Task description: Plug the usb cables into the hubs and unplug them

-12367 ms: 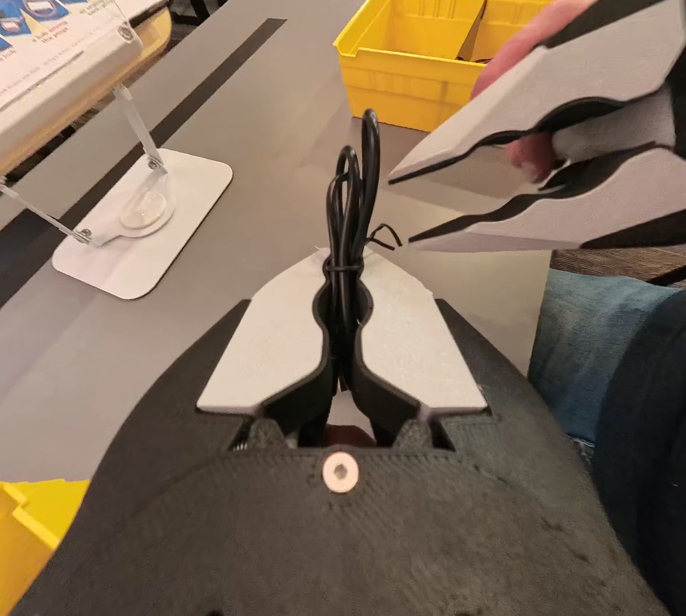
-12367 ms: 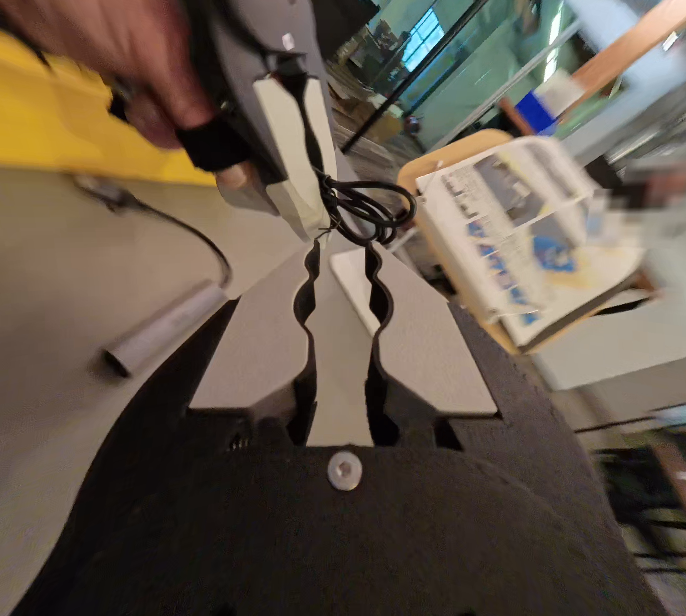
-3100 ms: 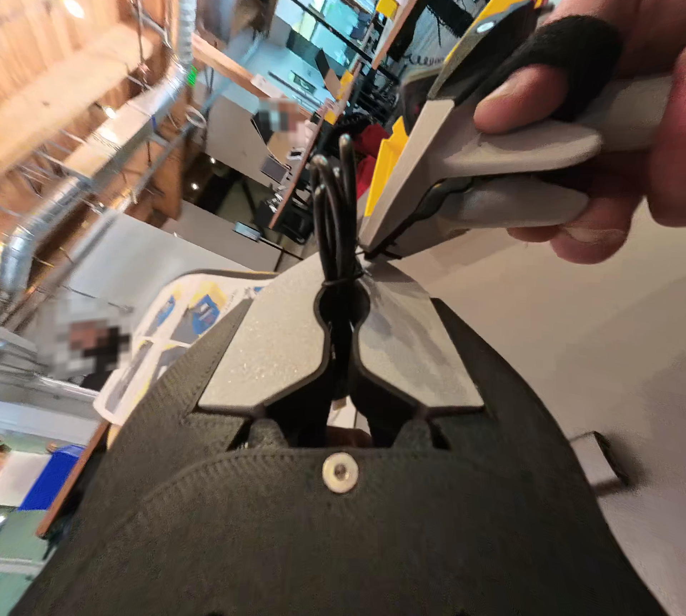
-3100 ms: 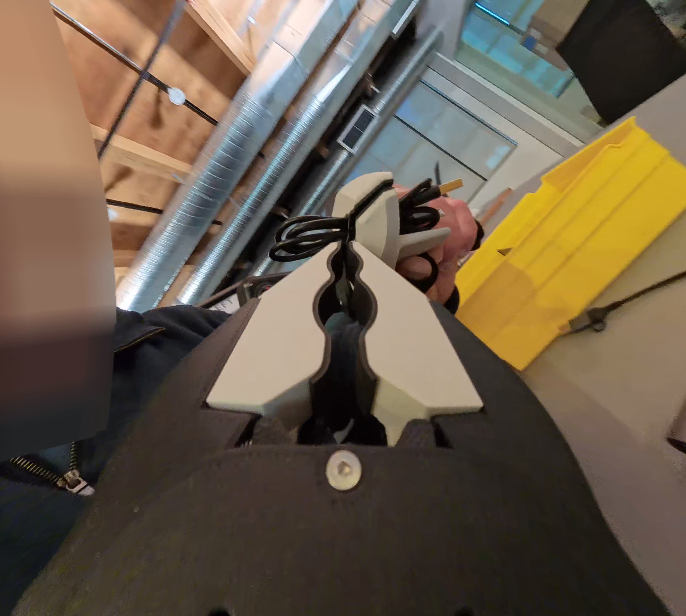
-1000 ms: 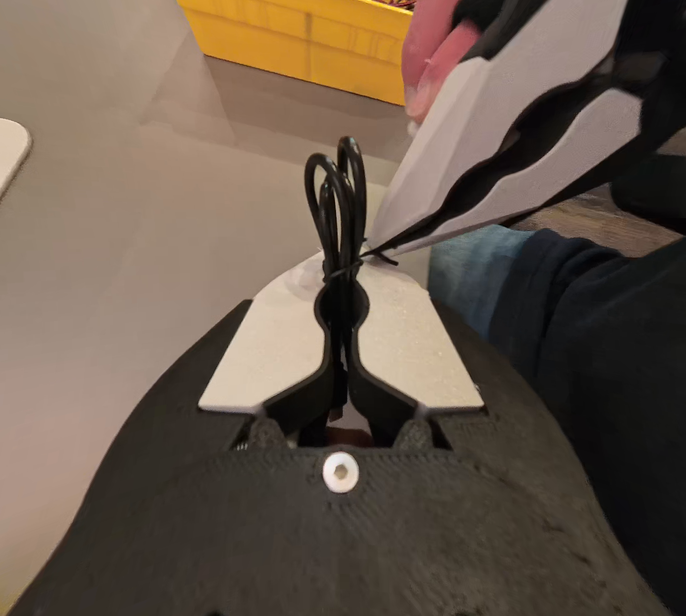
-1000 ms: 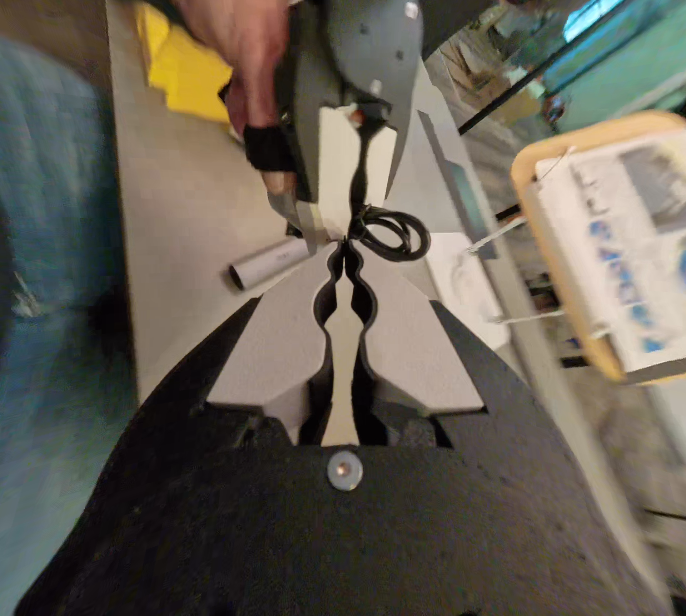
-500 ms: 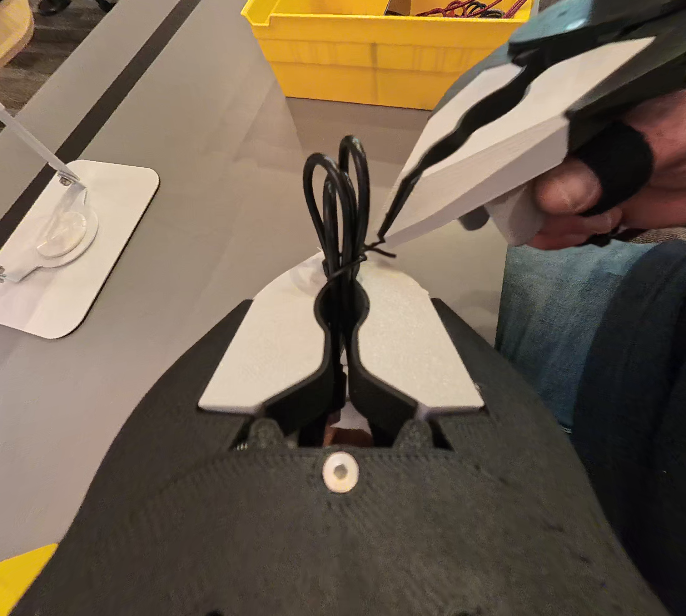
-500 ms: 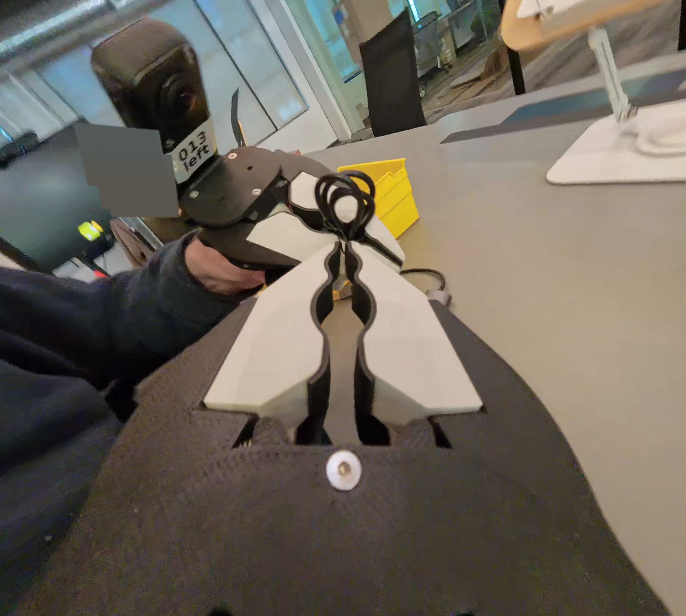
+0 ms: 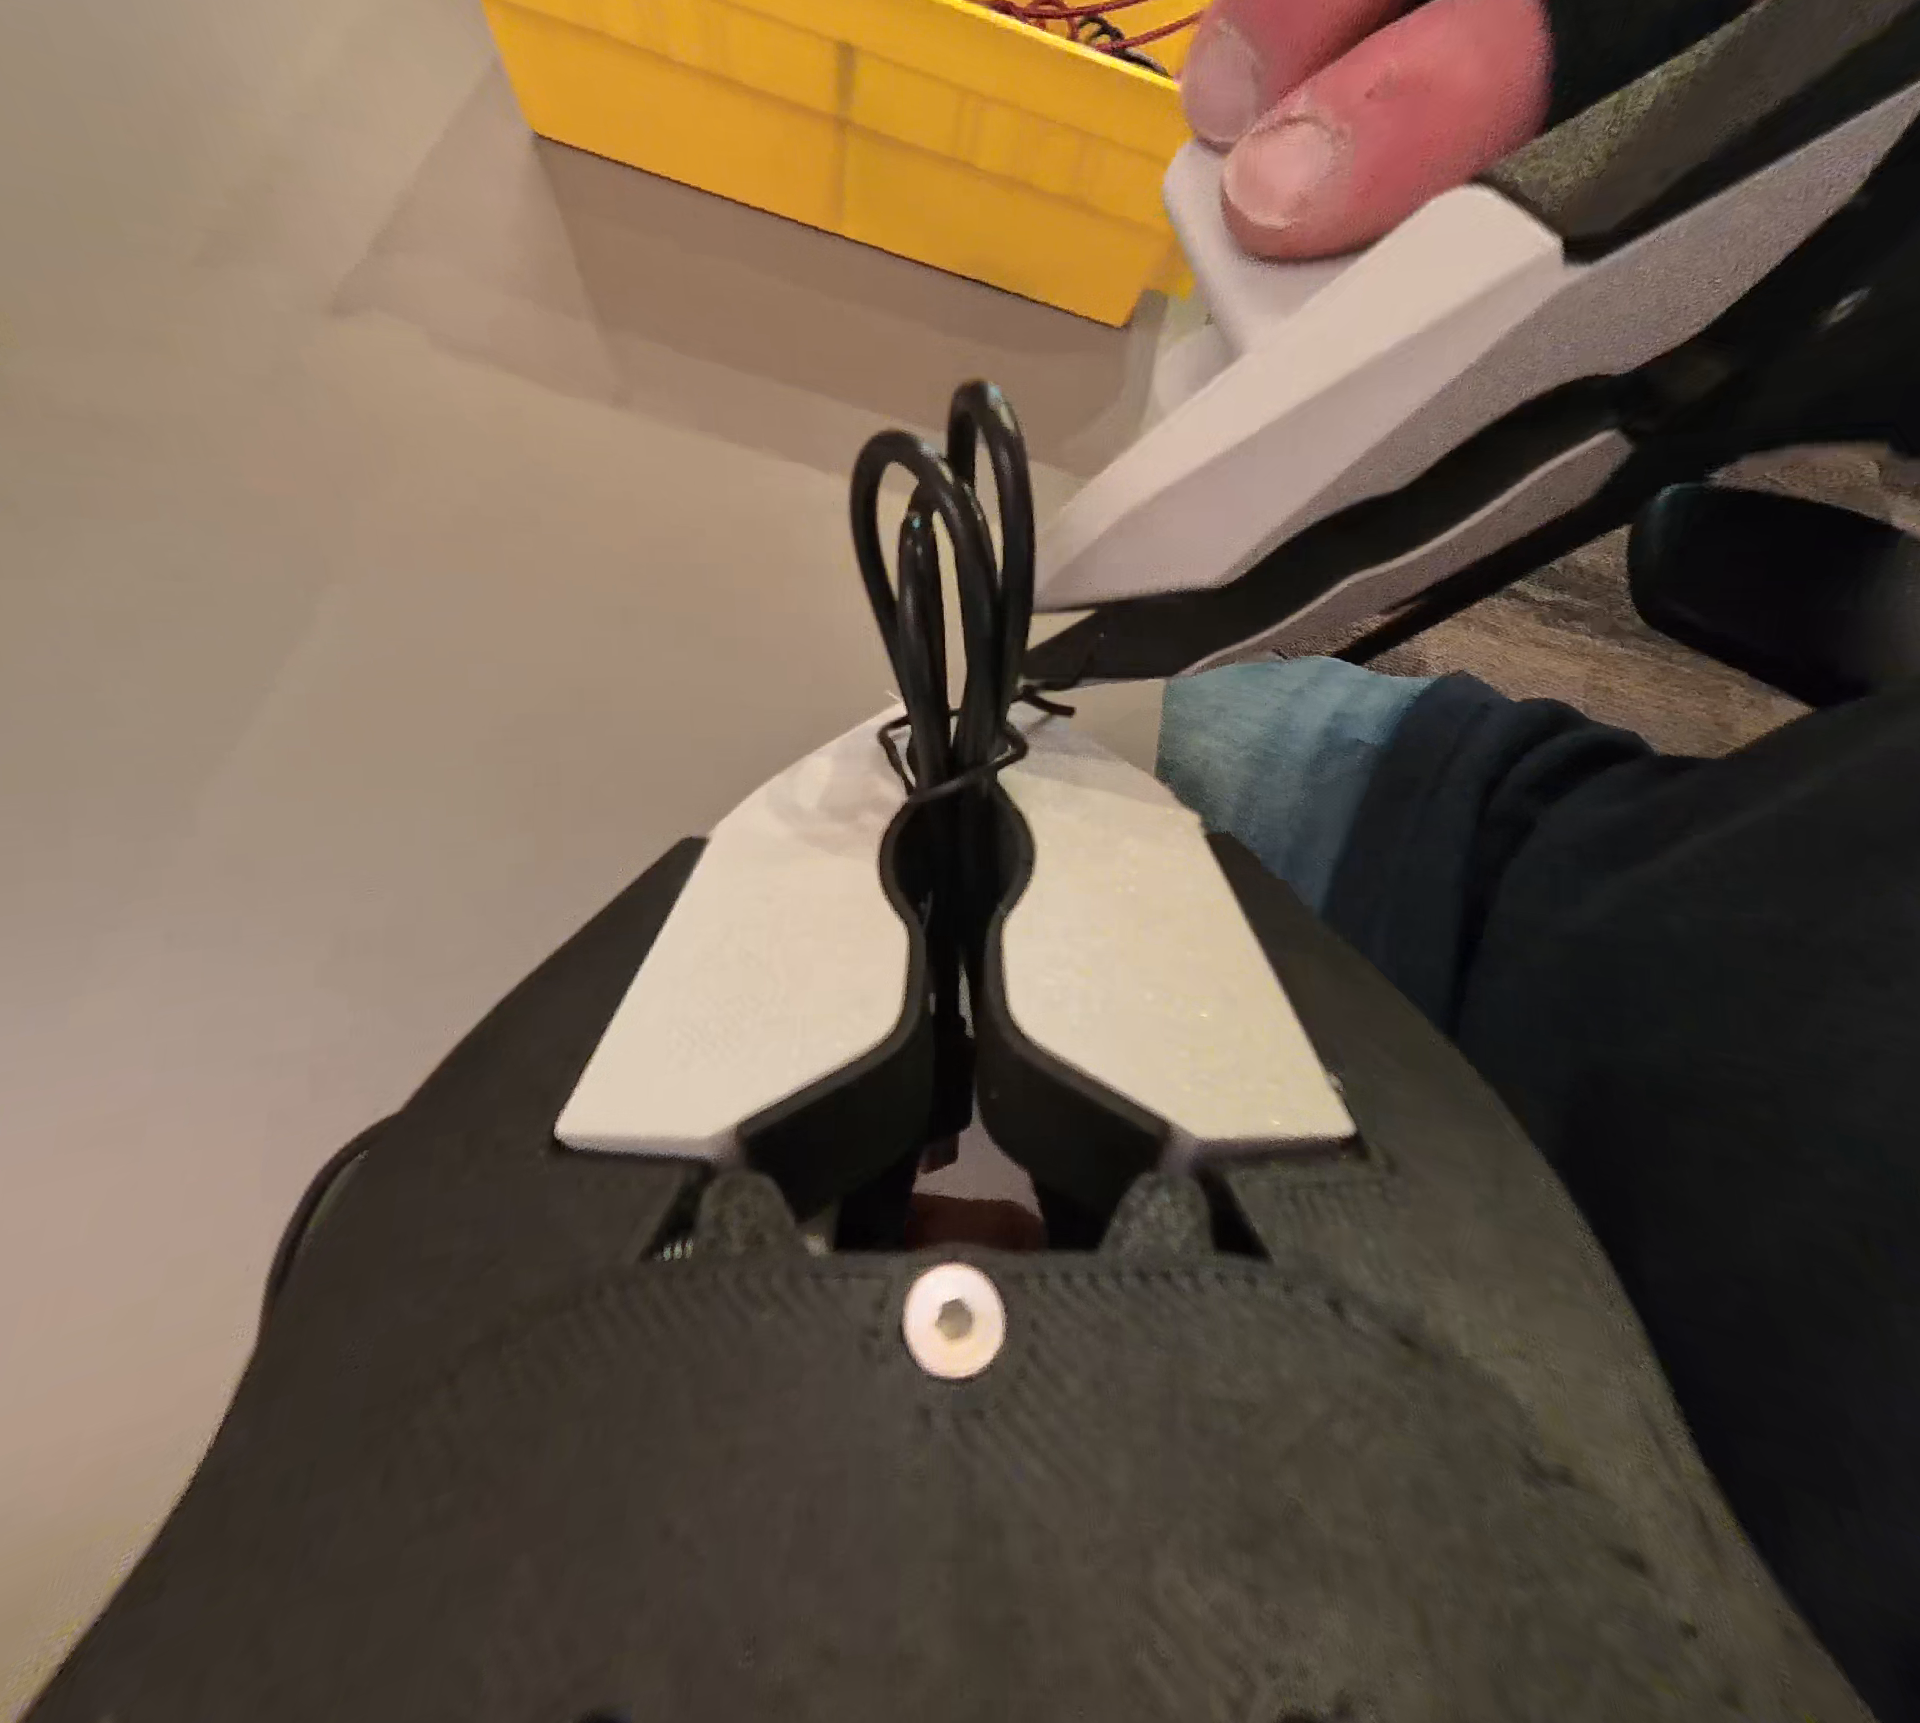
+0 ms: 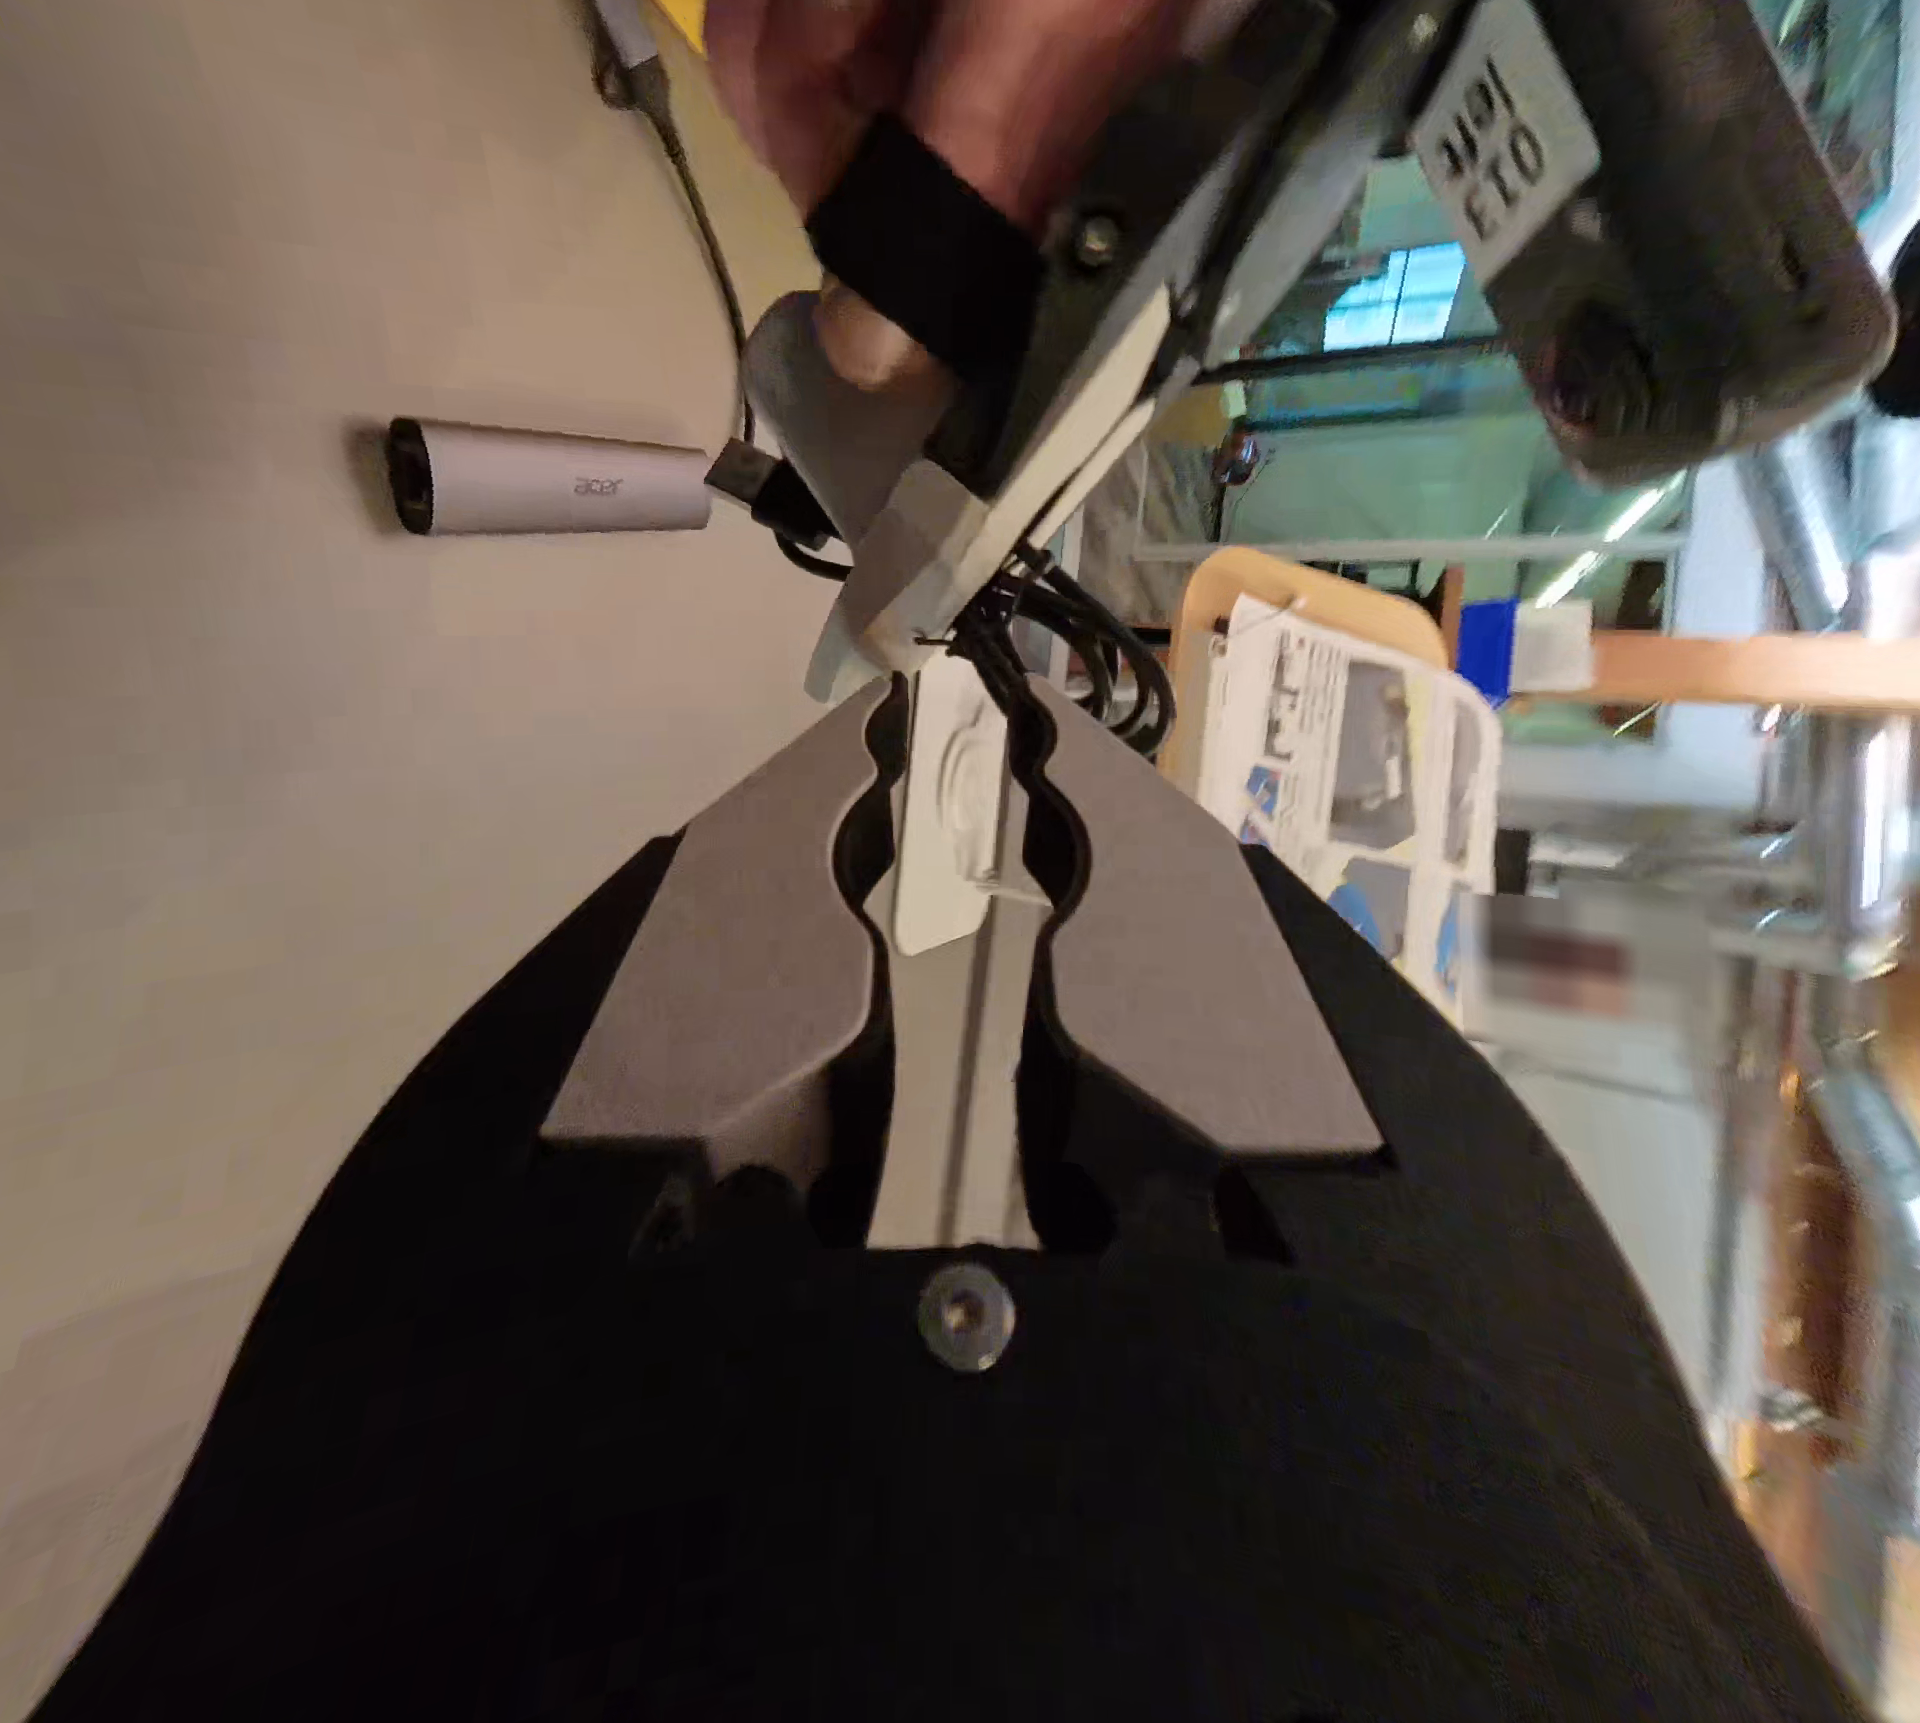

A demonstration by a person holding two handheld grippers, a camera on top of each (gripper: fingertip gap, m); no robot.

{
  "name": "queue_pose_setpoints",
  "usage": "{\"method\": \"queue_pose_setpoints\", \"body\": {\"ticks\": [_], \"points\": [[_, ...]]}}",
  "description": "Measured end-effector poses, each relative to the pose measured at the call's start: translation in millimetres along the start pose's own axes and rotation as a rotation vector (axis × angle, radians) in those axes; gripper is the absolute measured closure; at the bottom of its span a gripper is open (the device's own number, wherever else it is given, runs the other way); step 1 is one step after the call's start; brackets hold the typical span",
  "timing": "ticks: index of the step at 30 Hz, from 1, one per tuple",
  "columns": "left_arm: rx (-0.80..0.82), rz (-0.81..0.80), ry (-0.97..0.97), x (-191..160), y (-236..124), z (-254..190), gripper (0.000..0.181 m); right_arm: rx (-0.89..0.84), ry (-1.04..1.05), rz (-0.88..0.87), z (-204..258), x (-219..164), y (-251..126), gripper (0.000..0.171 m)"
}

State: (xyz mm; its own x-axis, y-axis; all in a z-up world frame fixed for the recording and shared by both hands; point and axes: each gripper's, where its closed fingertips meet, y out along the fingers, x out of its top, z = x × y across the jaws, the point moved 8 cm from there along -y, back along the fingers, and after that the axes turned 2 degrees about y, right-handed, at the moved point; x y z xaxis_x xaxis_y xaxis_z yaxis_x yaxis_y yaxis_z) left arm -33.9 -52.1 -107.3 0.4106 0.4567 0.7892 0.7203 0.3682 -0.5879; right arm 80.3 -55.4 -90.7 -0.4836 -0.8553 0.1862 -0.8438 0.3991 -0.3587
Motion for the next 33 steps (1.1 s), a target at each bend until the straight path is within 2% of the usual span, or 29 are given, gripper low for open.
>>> {"method": "queue_pose_setpoints", "body": {"ticks": [7,20,25,30,33], "points": [[-0.074,0.049,-0.028,-4.8,2.3,-1.8,0.179,0.053,-0.330,-0.050,3.9,11.0,-2.3,0.158],[-0.107,0.171,0.032,-14.6,8.4,-8.6,0.179,0.215,-0.615,-0.070,19.3,14.3,-0.5,0.171],[-0.084,0.169,0.055,-13.9,7.0,-8.3,0.180,0.235,-0.474,-0.052,16.5,14.2,0.4,0.171],[-0.045,0.146,0.105,-10.7,4.9,-7.9,0.179,0.256,-0.156,-0.061,9.0,9.8,0.8,0.171],[-0.017,0.111,0.121,-6.4,1.9,-7.6,0.179,0.253,0.123,-0.099,2.0,5.1,-0.6,0.171]]}}
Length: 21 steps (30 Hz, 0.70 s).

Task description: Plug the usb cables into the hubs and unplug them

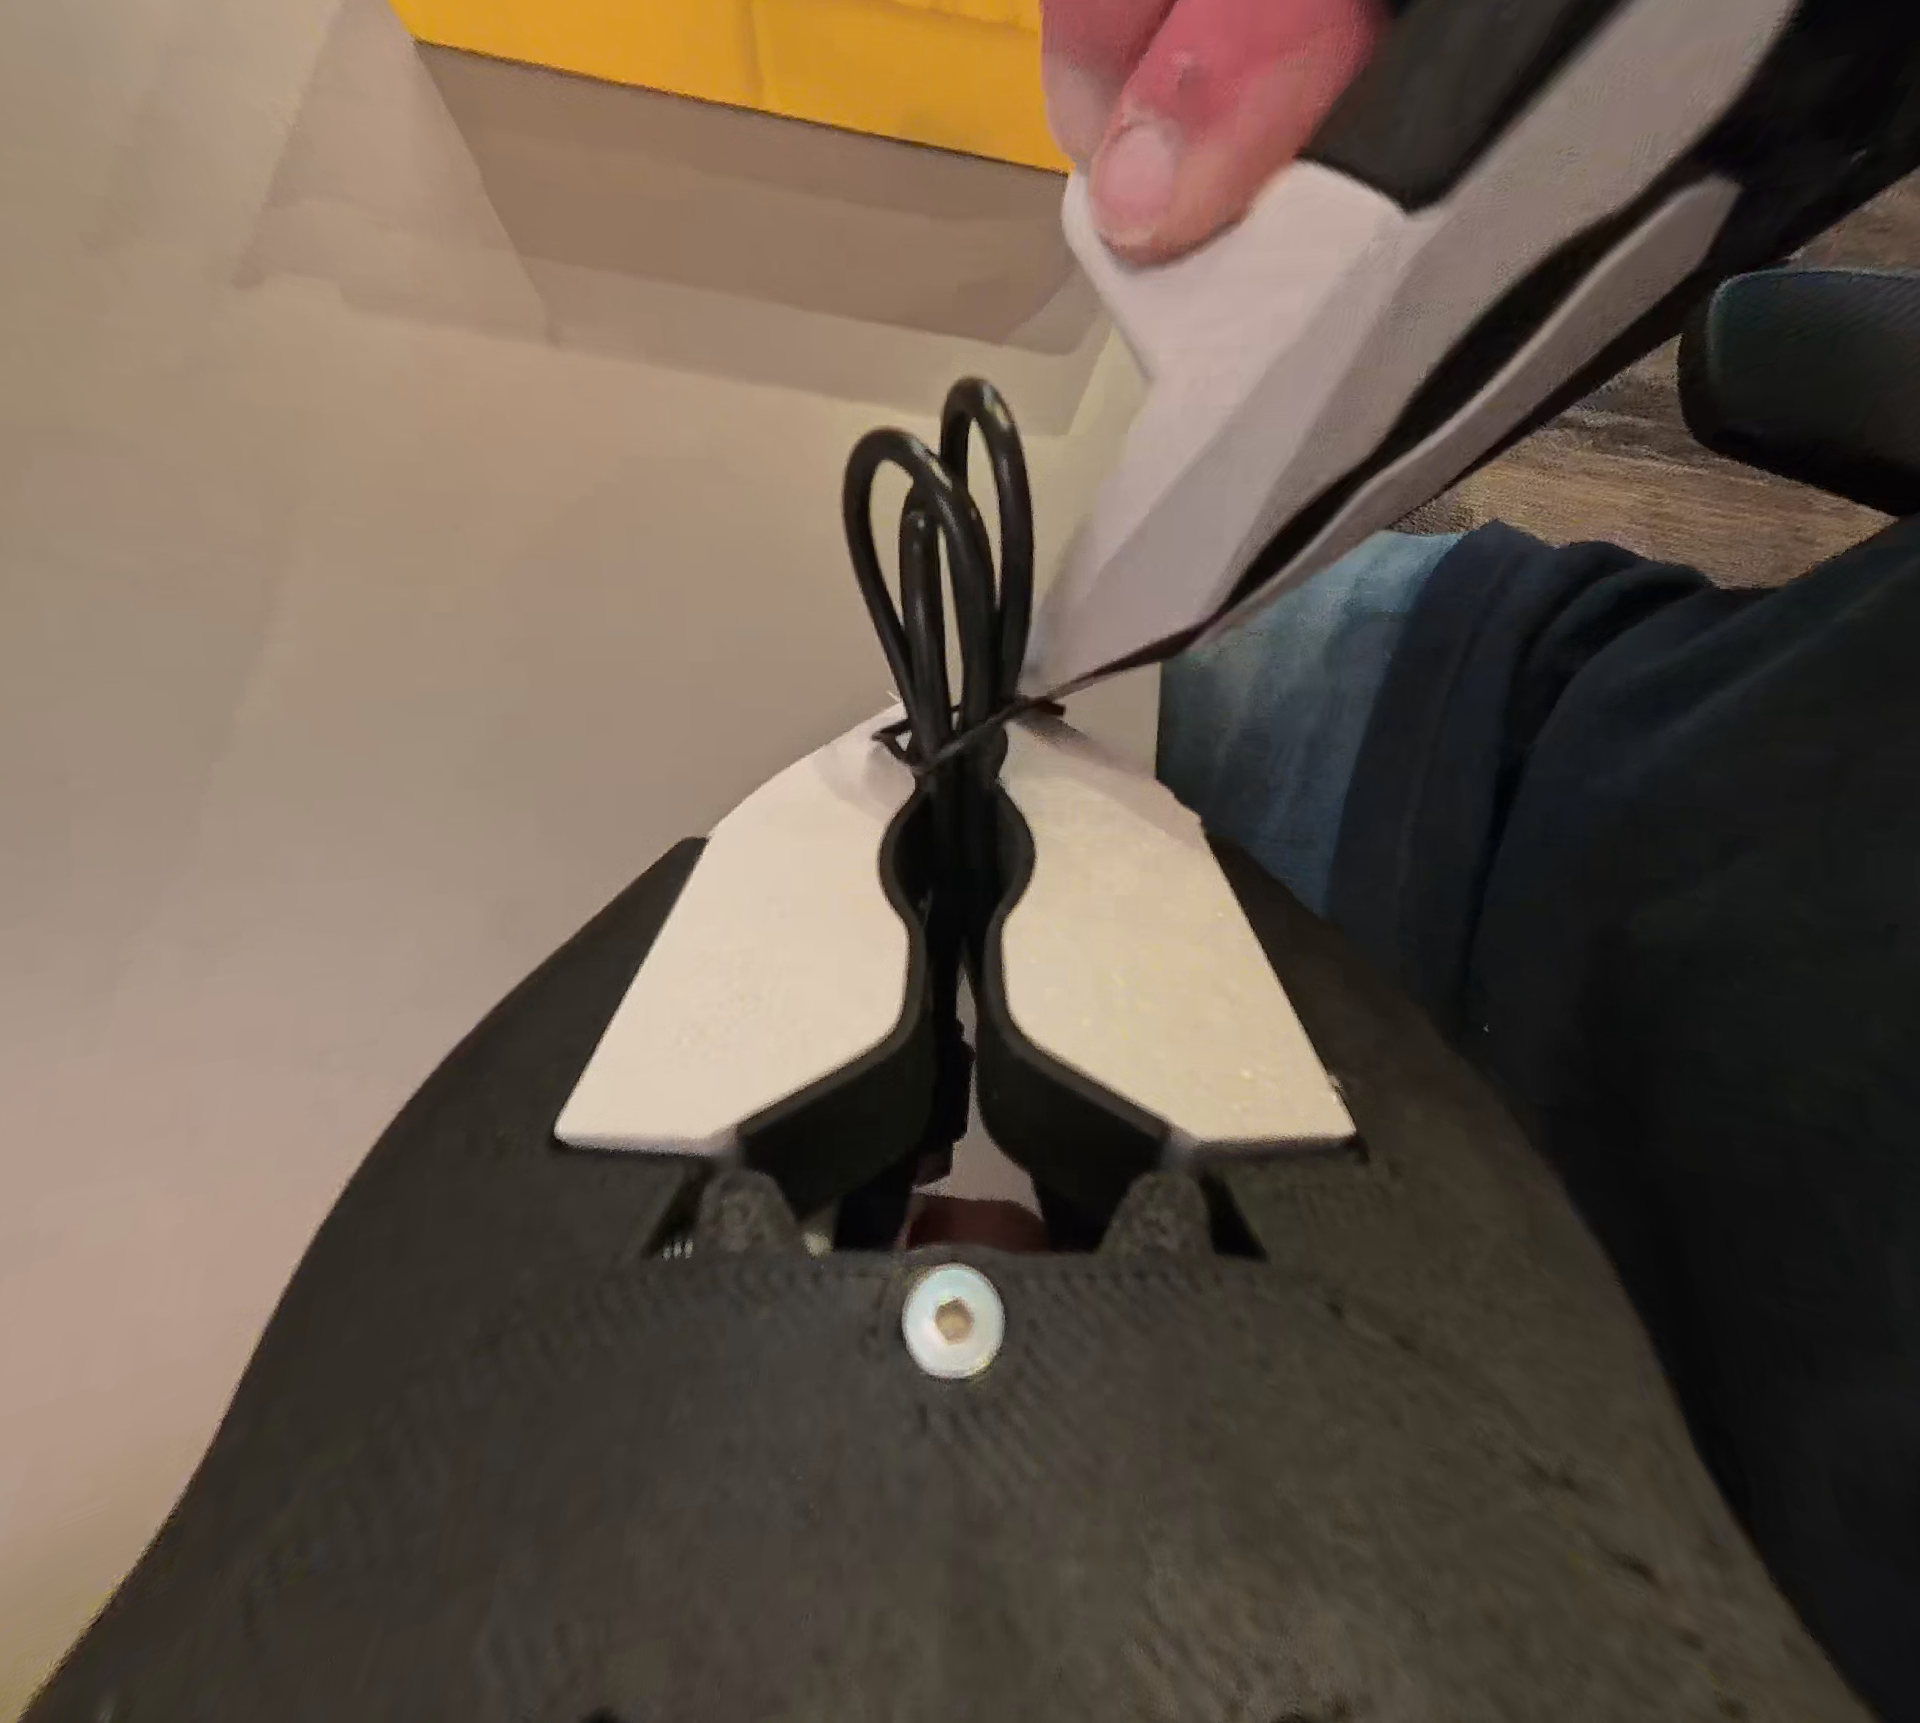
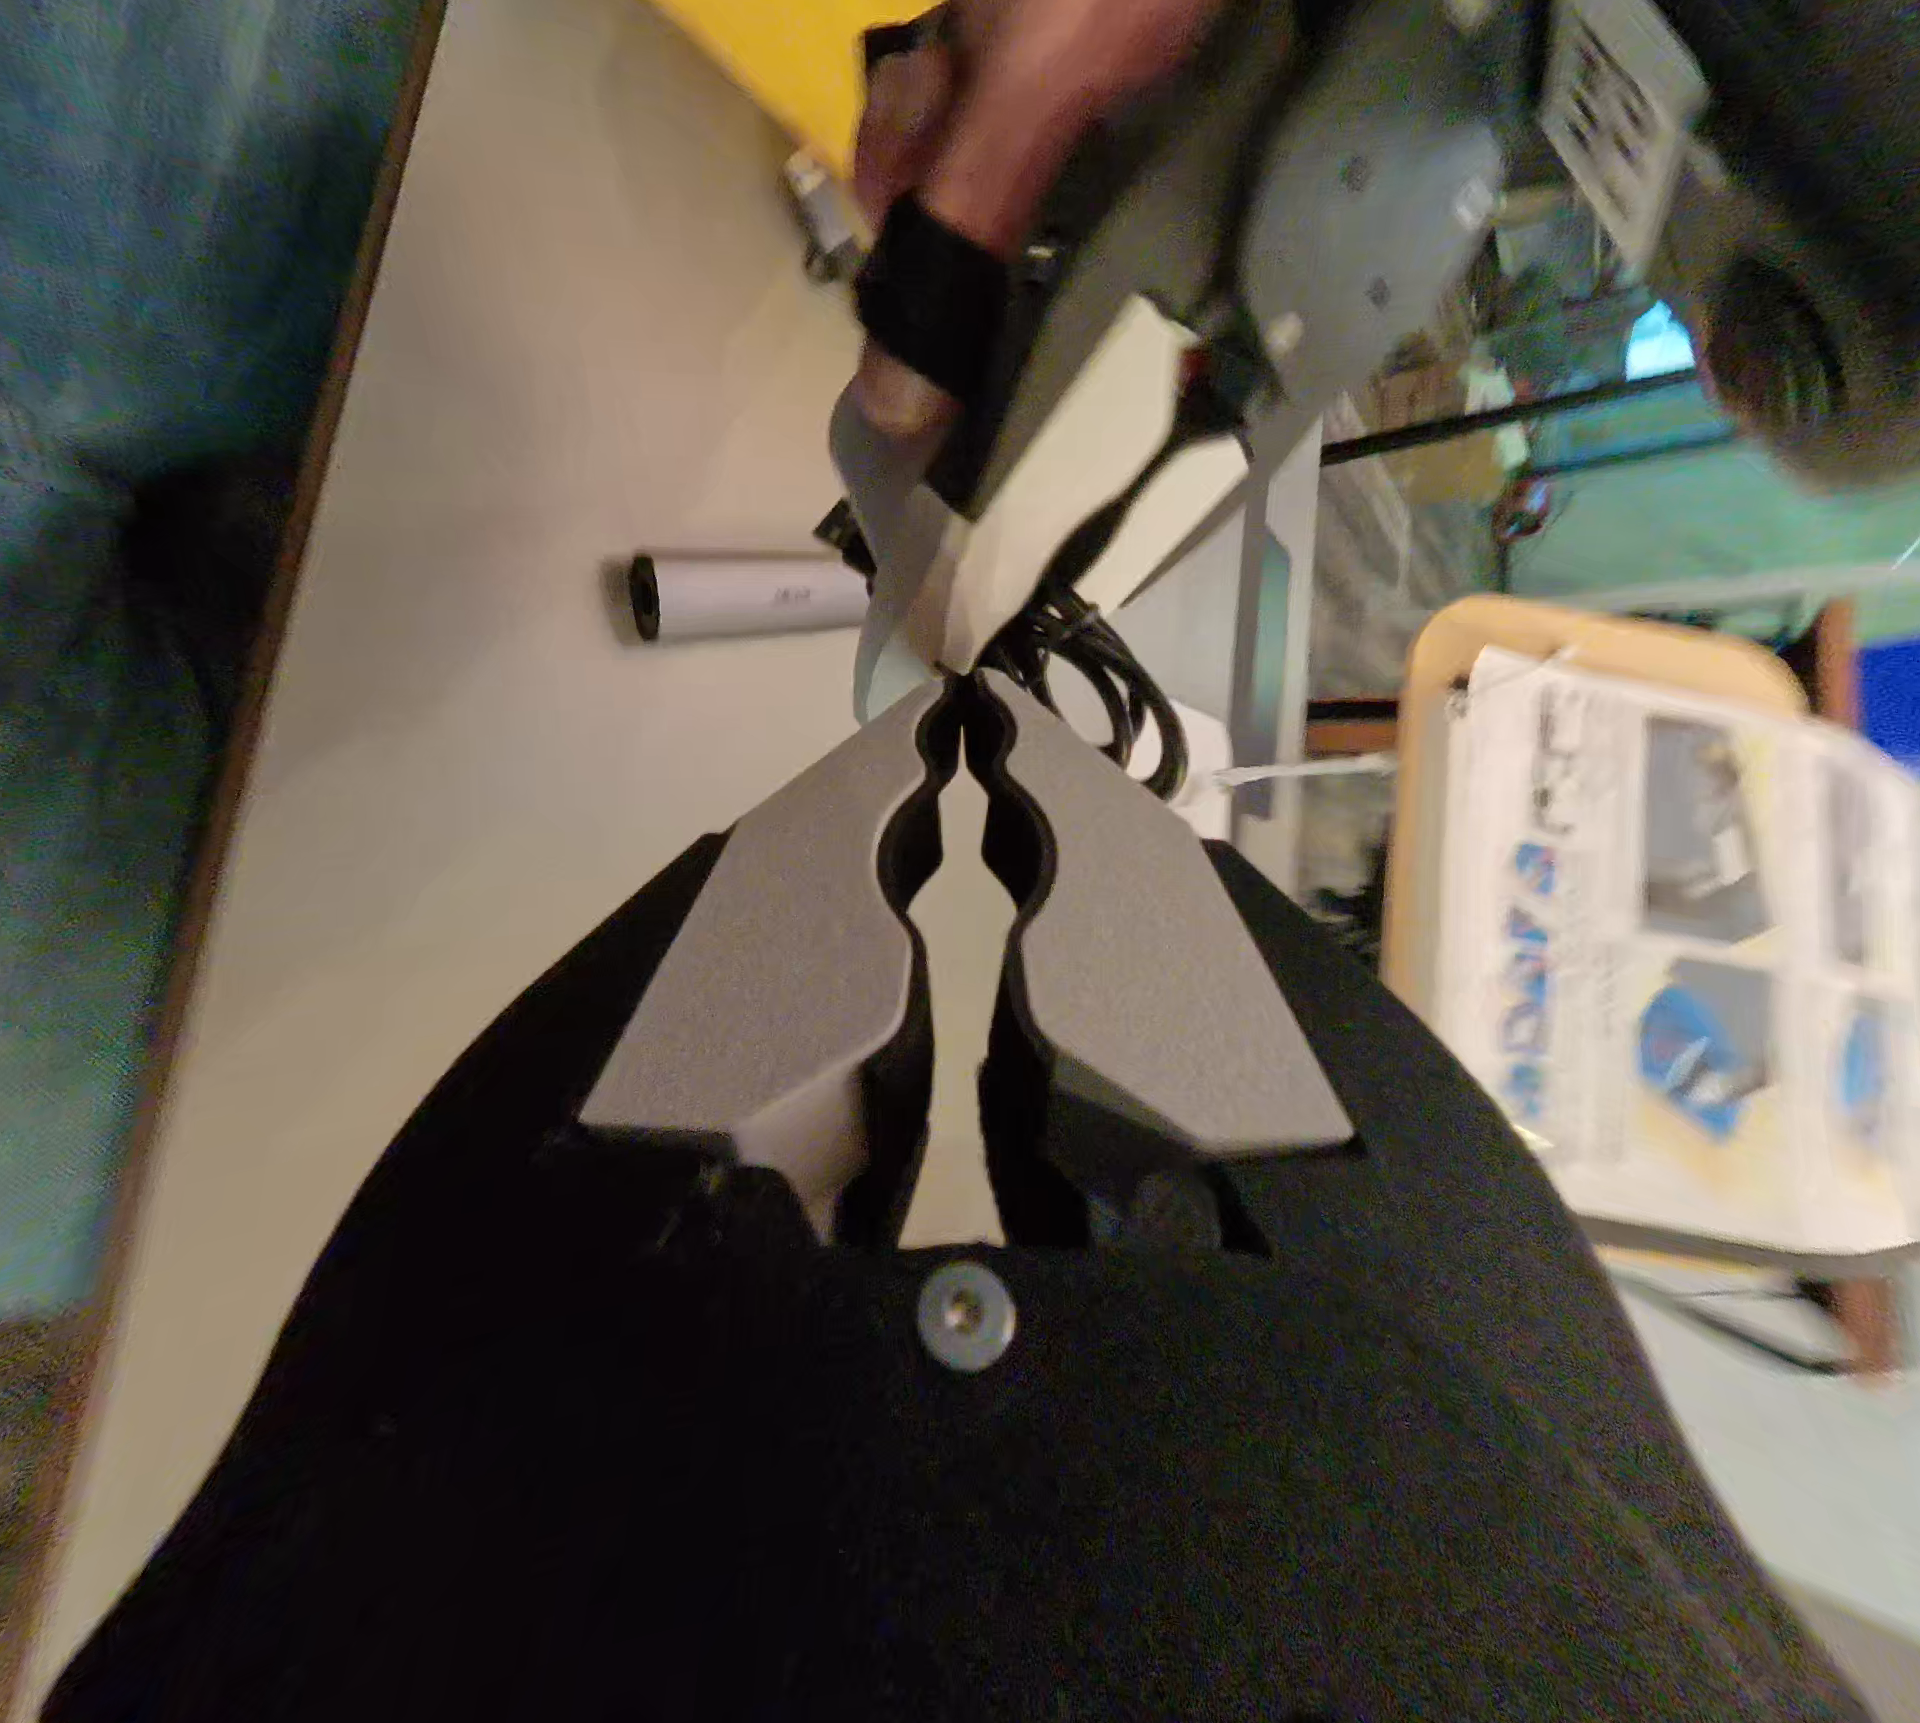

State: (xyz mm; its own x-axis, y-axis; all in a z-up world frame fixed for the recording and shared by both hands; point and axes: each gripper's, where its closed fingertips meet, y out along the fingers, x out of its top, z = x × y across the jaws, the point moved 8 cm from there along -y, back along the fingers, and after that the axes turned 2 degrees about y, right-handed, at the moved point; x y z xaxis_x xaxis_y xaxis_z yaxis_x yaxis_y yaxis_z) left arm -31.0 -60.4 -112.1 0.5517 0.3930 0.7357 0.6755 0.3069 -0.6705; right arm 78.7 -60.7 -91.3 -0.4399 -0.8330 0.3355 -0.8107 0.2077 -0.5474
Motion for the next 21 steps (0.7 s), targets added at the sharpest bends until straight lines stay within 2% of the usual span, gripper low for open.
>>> {"method": "queue_pose_setpoints", "body": {"ticks": [9,11,12,15,17,21], "points": [[0.106,-0.115,0.030,9.2,-6.8,4.8,0.178,-0.008,1.078,-0.391,-7.3,-31.4,-5.3,0.171],[0.108,-0.123,0.021,9.9,-6.4,4.8,0.178,0.017,1.246,-0.470,-2.0,-36.2,-1.9,0.171],[0.116,-0.119,0.027,9.2,-5.3,4.6,0.178,0.003,1.258,-0.480,0.2,-36.3,-1.6,0.171],[0.101,-0.118,0.017,8.4,-5.2,3.6,0.179,-0.083,1.094,-0.419,-0.2,-29.1,-8.6,0.171],[0.096,-0.127,0.011,9.6,-6.7,4.1,0.179,-0.122,1.009,-0.383,-4.9,-28.1,-15.1,0.158],[0.091,-0.144,0.020,11.4,-7.5,2.7,0.179,-0.095,1.023,-0.367,-13.1,-28.5,-19.6,0.158]]}}
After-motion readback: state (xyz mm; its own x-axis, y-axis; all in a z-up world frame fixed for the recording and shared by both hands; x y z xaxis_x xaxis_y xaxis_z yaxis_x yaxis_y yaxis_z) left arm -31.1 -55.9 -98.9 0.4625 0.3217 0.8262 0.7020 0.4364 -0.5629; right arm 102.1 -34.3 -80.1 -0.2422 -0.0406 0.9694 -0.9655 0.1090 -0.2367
